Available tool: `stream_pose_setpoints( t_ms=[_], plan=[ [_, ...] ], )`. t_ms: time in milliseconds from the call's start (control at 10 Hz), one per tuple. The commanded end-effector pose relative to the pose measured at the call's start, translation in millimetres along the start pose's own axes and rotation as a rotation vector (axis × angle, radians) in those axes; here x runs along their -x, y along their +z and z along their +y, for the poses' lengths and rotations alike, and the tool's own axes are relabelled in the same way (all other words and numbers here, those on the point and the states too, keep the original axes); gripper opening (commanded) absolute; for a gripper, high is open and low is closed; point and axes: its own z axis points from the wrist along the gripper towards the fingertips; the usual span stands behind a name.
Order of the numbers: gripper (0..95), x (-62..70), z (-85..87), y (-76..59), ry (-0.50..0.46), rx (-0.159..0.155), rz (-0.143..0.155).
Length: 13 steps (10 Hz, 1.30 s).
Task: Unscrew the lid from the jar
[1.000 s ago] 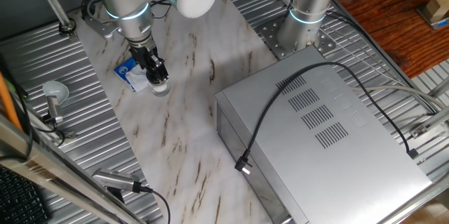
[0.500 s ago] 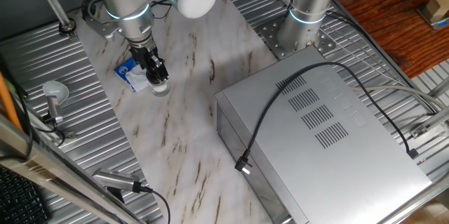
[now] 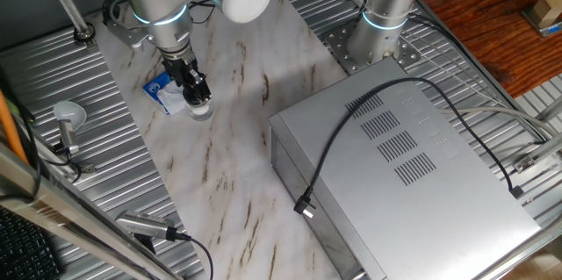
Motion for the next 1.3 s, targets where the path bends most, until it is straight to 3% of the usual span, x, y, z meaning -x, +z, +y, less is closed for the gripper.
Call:
stream_pose_setpoints(
  t_ms=[100,900,1300],
  plan=[
    [57.0,0.2,-0.1,0.1,0.001,0.000,0.000],
    [57.0,0.1,-0.1,0.0,0.001,0.002,0.000],
    [57.0,0.1,0.0,-0.1,-0.067,0.008,-0.001]
  ],
)
